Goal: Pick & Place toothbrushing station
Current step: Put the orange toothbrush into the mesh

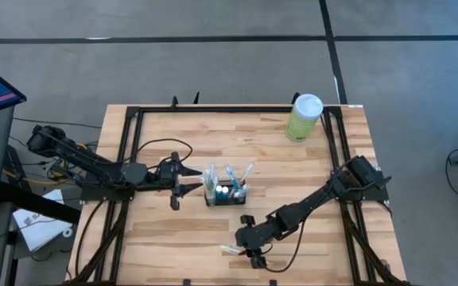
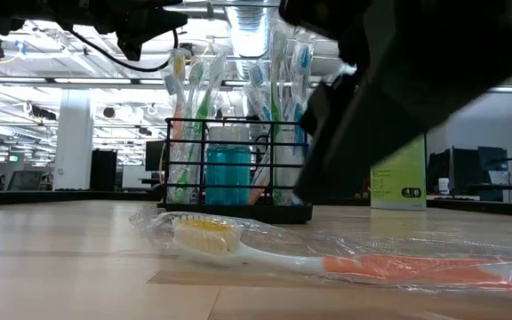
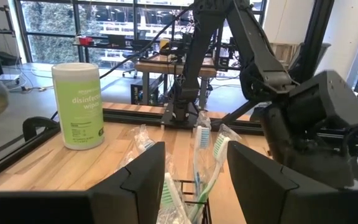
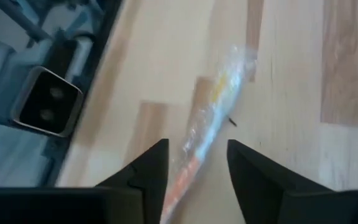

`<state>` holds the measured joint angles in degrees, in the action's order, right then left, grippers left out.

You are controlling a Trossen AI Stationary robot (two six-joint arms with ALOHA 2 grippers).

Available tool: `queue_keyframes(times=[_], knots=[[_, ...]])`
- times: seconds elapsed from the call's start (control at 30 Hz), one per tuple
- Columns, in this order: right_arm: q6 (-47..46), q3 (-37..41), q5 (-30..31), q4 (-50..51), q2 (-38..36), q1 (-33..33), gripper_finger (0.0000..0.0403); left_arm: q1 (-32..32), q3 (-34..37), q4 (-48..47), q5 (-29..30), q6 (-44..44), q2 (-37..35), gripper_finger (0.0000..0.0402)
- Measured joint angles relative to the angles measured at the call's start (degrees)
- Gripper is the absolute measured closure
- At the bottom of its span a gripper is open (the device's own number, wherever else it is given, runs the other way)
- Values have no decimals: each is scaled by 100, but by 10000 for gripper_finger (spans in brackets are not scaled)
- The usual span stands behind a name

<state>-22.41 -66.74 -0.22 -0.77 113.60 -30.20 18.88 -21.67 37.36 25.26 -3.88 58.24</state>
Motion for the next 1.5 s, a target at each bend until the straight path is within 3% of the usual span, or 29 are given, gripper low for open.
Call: queue_keyframes(times=[0.17, 0.3, 0.93, 1.5], knots=[[-11, 6, 26, -29, 9, 7, 217, 1, 0, 1, 0, 0, 0, 234], [-15, 6, 15, -104, 13, 33, 210, 2, 0, 1, 0, 0, 0, 234], [-210, 6, -392, -284, 304, 111, 268, 0, 0, -2, 0, 0, 0, 234], [-313, 6, -447, 29, 304, 107, 274, 1, 0, -2, 0, 0, 0, 234]])
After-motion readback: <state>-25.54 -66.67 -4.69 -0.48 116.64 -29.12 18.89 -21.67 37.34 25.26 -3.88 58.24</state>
